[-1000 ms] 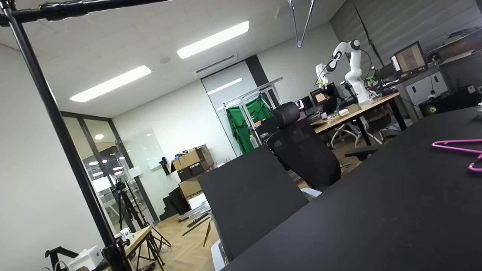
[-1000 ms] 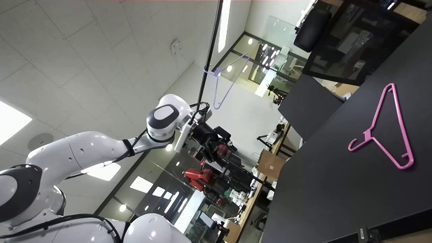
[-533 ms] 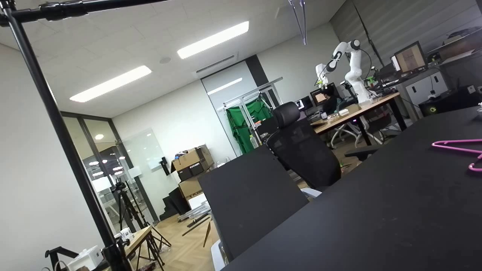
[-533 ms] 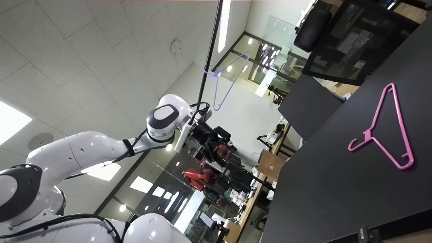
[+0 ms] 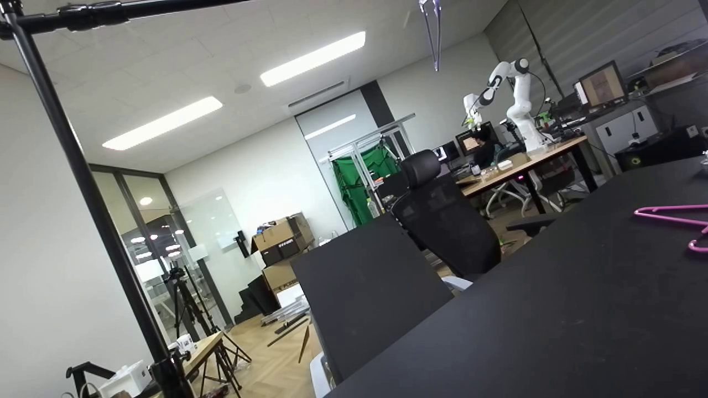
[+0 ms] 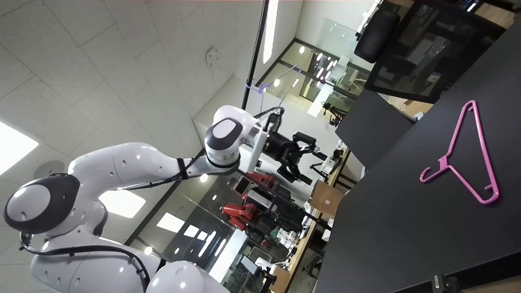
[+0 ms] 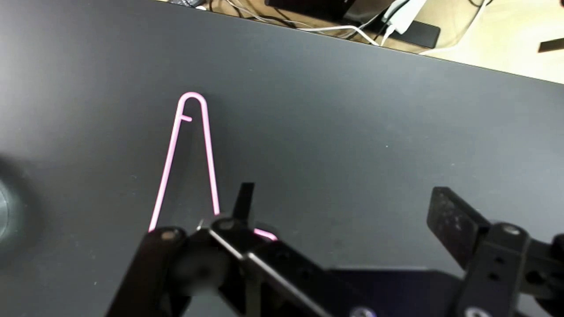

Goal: Pick the pink hanger on the table and hang it on the stand

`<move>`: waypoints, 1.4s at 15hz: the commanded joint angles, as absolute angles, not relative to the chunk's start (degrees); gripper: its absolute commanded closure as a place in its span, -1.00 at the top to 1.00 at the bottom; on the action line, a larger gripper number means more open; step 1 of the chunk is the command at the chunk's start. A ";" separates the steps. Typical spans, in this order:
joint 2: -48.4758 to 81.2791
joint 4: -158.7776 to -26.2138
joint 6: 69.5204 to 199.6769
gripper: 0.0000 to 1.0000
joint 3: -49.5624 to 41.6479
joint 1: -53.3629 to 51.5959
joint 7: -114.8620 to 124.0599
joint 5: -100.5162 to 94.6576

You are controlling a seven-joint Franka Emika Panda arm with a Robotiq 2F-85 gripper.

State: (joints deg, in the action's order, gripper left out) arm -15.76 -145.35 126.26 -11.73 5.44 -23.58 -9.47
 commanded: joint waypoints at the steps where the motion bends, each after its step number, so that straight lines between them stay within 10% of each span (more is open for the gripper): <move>1: -1.65 -138.49 132.13 1.00 -14.07 7.07 -27.60 -7.78; 16: 6.04 -133.17 126.08 1.00 -12.56 9.42 -34.34 -0.38; 21: 11.80 -131.12 142.14 1.00 -10.58 10.85 -34.52 2.92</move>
State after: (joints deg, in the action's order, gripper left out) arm 7.65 -133.22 134.30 -12.33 9.43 -34.55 1.35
